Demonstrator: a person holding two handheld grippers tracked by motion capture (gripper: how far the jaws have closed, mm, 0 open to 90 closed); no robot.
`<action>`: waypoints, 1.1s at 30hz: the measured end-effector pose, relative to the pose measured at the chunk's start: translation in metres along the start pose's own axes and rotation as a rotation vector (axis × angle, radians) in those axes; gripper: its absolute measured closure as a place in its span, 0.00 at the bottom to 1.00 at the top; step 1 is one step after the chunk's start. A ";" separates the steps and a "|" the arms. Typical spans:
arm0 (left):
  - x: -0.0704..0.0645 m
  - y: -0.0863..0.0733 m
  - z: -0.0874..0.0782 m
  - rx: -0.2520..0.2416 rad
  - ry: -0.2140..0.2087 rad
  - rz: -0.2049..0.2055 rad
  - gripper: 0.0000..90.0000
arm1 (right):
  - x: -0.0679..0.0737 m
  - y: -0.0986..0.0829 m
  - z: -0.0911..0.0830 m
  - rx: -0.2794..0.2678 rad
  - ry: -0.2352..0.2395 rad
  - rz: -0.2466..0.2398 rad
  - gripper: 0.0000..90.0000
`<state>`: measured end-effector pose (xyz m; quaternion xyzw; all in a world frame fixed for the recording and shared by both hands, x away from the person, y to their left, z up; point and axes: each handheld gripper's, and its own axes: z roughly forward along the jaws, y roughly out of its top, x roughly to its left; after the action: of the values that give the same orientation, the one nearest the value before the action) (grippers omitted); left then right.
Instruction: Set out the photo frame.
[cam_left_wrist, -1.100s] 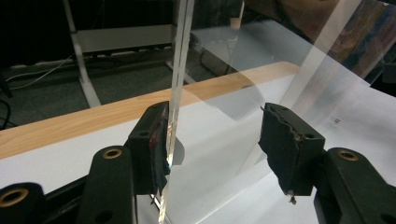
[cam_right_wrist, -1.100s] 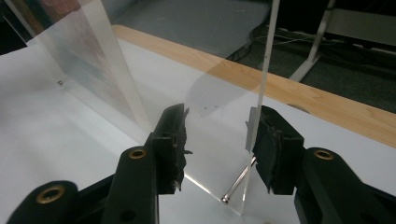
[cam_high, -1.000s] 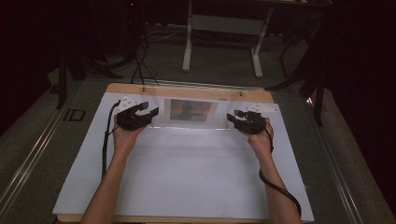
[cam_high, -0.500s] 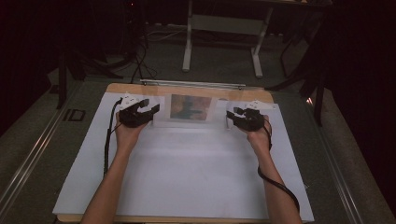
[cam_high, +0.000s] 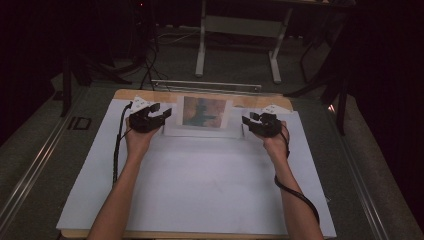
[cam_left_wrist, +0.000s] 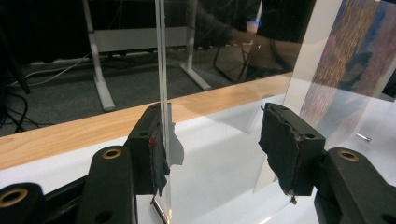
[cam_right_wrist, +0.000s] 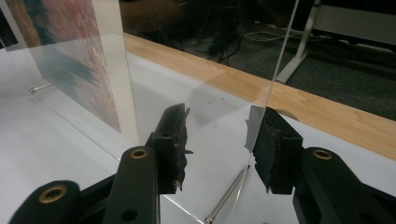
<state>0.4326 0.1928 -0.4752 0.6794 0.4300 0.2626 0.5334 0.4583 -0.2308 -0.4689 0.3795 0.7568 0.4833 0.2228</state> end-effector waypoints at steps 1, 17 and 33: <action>0.000 0.000 0.001 -0.004 0.001 -0.001 0.49 | 0.000 0.000 0.000 0.001 0.000 0.001 0.63; 0.002 0.004 0.008 0.011 0.014 -0.014 0.48 | -0.002 0.003 0.007 0.010 -0.017 0.020 0.62; -0.001 0.006 0.003 0.033 0.016 -0.012 0.49 | 0.003 0.006 0.004 0.025 -0.044 -0.004 0.60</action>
<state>0.4363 0.1899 -0.4698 0.6833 0.4425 0.2575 0.5205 0.4619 -0.2247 -0.4652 0.3912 0.7586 0.4646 0.2357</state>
